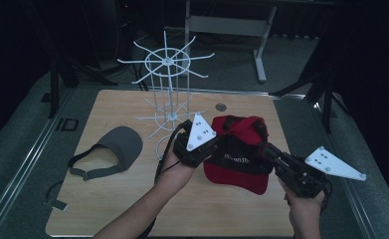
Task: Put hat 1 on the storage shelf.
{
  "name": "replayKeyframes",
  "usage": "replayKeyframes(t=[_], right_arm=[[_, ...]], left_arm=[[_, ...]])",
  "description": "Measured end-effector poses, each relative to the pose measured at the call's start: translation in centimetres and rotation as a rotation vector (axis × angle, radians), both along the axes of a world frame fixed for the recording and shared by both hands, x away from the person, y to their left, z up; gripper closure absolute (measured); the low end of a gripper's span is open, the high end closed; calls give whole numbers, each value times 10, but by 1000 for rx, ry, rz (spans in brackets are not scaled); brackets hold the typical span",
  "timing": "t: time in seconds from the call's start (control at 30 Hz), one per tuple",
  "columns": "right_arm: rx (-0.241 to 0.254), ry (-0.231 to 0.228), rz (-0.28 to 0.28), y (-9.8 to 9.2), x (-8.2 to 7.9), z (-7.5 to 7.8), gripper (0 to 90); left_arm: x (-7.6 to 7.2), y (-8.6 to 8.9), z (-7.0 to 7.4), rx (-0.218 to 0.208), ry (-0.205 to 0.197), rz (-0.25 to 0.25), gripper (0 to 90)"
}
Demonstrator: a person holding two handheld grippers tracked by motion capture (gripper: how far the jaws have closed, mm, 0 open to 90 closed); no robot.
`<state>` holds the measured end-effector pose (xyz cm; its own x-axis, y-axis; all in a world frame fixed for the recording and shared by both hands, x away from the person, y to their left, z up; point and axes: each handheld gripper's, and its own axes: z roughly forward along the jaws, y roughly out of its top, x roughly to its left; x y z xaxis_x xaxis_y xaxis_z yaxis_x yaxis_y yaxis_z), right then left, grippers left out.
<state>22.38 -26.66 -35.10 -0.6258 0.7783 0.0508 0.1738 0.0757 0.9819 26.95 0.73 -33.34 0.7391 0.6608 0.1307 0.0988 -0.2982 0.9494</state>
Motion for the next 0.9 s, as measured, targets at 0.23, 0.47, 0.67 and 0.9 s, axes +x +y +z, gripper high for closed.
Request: replayKeyframes(t=[0.23, 0.47, 0.67, 0.9], right_arm=[[28, 43, 11, -8, 0, -13, 752], [38, 50, 19, -16, -4, -17, 649], [40, 37, 42, -22, -9, -17, 567], [23, 13, 146, -22, -16, -12, 504]], left_arm=[[0, -3, 3, 3, -4, -8, 878], [0, -2, 8, -13, -18, -14, 877], [-2, -2, 11, -29, -23, -19, 878], [-2, 0, 14, -27, -32, -17, 877]])
